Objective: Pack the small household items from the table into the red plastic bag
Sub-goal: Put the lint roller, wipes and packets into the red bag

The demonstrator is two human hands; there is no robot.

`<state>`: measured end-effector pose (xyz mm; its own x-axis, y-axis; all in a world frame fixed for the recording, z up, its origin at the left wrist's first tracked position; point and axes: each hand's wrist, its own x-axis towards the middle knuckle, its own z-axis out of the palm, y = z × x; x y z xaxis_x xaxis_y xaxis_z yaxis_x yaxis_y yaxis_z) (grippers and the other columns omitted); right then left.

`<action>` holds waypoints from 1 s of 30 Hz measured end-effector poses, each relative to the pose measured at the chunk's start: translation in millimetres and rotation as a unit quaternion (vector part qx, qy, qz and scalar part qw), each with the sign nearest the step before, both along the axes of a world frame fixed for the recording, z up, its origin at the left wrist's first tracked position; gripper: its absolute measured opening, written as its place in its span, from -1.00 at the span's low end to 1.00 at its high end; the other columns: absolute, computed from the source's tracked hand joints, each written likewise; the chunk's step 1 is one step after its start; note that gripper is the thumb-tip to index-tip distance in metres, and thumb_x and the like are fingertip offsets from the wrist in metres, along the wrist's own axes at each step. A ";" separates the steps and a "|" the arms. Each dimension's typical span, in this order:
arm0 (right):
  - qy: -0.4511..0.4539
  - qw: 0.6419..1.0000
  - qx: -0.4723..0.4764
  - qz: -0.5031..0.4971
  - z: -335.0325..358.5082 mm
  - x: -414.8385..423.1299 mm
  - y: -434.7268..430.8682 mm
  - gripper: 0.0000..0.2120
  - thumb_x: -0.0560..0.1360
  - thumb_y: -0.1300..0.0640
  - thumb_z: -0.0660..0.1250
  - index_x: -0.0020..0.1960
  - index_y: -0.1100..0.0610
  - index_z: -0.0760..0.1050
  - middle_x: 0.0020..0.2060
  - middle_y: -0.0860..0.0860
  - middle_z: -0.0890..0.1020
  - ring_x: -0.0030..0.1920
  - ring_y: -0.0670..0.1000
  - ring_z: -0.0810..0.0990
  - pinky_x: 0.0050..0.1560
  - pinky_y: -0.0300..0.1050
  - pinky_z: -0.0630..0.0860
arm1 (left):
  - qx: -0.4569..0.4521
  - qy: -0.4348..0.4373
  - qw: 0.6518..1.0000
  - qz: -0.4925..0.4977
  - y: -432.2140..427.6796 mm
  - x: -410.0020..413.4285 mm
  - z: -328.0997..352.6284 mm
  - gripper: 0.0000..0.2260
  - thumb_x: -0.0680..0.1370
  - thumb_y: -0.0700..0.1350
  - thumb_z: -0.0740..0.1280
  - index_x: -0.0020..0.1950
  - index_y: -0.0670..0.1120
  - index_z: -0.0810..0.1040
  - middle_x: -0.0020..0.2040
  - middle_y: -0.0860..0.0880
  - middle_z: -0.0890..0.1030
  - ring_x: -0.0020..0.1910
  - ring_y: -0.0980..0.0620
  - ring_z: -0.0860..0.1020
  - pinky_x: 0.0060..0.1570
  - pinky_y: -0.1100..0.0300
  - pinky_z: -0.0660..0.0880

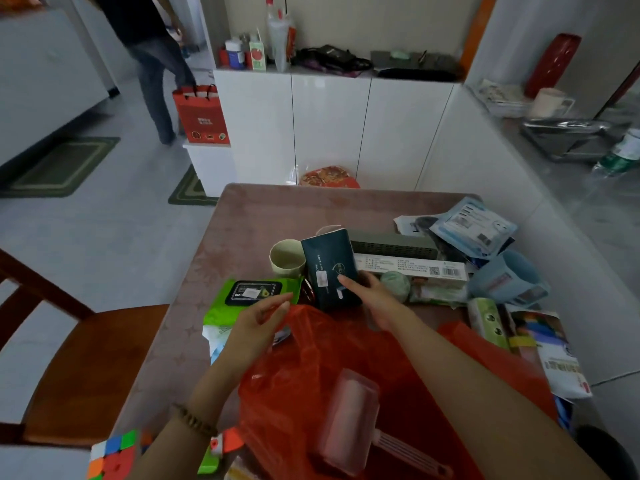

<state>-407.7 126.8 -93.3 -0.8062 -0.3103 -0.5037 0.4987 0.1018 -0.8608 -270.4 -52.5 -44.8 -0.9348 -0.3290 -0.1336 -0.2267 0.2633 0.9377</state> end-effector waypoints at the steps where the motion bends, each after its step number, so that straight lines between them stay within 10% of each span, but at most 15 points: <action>1: 0.001 1.000 0.020 0.000 -4.5 -3.2 -1.9 -0.20 0.30 -0.07 0.52 0.42 0.06 0.24 0.34 0.05 0.44 0.29 0.09 0.45 0.31 0.09 0.41 | 0.005 -0.001 1.000 0.001 -0.3 0.0 -1.1 -0.79 0.58 -0.20 0.26 0.18 -0.08 0.57 -0.08 -0.12 0.63 -0.60 0.36 0.42 -0.52 0.56 0.30; 11: 0.066 0.997 0.050 0.000 13.0 0.9 -2.0 -0.45 0.29 0.00 0.54 0.20 0.16 0.48 0.10 0.09 0.63 0.00 0.01 0.63 0.01 -0.11 0.59 | 0.015 -0.009 1.000 -0.013 1.6 5.5 0.3 -0.77 0.57 -0.23 0.27 0.21 -0.08 0.55 -0.14 0.16 0.64 -0.31 0.37 0.58 -0.33 0.57 0.41; 16: 0.048 0.993 -0.072 0.080 83.0 36.7 39.6 -0.40 0.34 0.02 0.47 0.32 -0.05 0.33 0.10 0.01 0.63 0.05 0.03 0.63 -0.03 -0.11 0.57 | 0.026 -0.006 0.999 -0.031 6.4 25.6 26.5 -0.72 0.59 -0.25 0.22 0.28 -0.10 0.51 -0.06 -0.47 0.52 -0.40 0.12 0.58 -0.44 0.56 0.38; 19: 0.046 0.973 -0.046 0.221 108.2 72.6 83.1 -0.26 0.08 -0.13 0.60 0.20 -0.18 0.40 0.03 -0.13 0.68 0.04 -0.07 0.66 -0.08 -0.23 0.58 | 0.018 -0.008 0.999 -0.039 12.3 46.8 44.4 -0.69 0.59 -0.25 0.21 0.33 -0.14 0.48 0.18 -0.50 0.39 0.12 -0.16 0.33 -0.24 0.25 0.54; 23: -0.002 0.943 0.079 0.325 102.2 109.8 134.0 -0.16 0.08 -0.11 0.61 0.27 -0.22 0.32 0.20 -0.11 0.56 0.15 -0.10 0.58 0.02 -0.27 0.54 | 0.042 -0.017 0.998 -0.038 20.8 74.0 55.1 -0.68 0.59 -0.31 0.18 0.34 -0.23 0.44 0.01 -0.64 0.35 -0.56 0.18 0.52 -0.54 0.53 0.34; 26: -0.035 0.916 0.161 0.367 85.7 128.1 155.3 -0.32 0.33 0.08 0.52 0.33 -0.19 0.29 0.21 -0.10 0.51 0.16 -0.09 0.55 0.07 -0.24 0.55 | 0.059 -0.019 0.997 -0.035 23.0 81.3 44.0 -0.71 0.60 -0.29 0.18 0.29 -0.09 0.44 -0.32 -0.21 0.43 -0.63 0.31 0.41 -0.55 0.55 0.28; 30: -0.019 0.903 0.196 0.382 72.2 137.9 158.7 -0.48 0.41 0.06 0.45 0.28 -0.22 0.35 0.25 -0.14 0.46 0.24 -0.08 0.47 0.07 -0.30 0.47 | 0.037 -0.021 0.998 -0.043 30.6 79.4 35.9 -0.74 0.60 -0.25 0.20 0.25 -0.02 0.47 -0.25 0.01 0.45 -0.58 0.26 0.41 -0.53 0.55 0.28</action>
